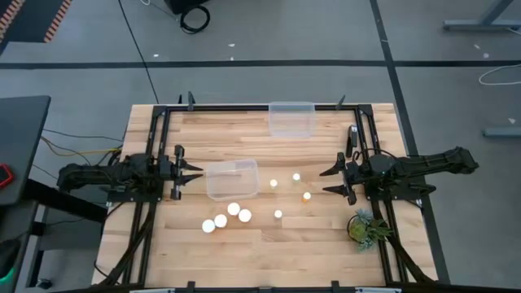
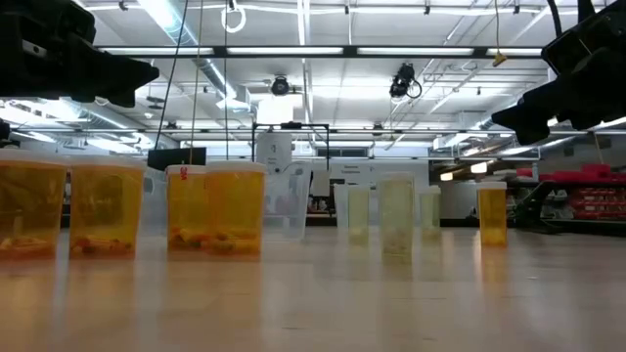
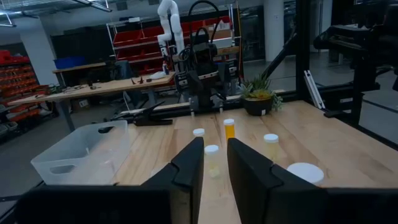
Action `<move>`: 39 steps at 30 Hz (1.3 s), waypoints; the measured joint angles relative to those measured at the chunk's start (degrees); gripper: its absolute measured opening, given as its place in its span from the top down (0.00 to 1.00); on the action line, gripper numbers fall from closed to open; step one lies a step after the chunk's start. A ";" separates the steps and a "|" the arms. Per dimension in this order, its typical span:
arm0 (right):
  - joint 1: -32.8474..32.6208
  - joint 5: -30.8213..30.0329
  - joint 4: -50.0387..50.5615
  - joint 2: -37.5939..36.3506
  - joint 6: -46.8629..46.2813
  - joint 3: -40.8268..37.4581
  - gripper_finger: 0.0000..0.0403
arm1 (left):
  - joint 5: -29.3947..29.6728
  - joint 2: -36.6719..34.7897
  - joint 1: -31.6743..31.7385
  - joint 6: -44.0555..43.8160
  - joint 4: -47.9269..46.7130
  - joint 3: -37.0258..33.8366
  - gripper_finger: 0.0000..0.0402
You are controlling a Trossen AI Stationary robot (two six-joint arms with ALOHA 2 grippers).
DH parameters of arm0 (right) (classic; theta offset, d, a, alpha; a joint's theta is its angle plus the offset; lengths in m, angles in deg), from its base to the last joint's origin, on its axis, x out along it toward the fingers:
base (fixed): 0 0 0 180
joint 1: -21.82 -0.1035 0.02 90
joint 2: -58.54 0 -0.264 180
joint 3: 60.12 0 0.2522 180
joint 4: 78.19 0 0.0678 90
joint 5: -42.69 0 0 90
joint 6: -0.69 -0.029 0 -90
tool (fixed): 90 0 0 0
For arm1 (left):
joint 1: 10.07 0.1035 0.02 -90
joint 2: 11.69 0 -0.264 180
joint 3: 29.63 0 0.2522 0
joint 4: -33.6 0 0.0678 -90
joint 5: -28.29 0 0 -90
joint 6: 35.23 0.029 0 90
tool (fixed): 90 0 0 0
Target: Pick and place medicine bottles into bin by pill shape (circle, oval)
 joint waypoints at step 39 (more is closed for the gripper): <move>0.00 -0.02 -0.01 0.00 0.00 0.01 0.36 | 0.00 -0.01 -0.02 0.00 0.02 -0.02 0.80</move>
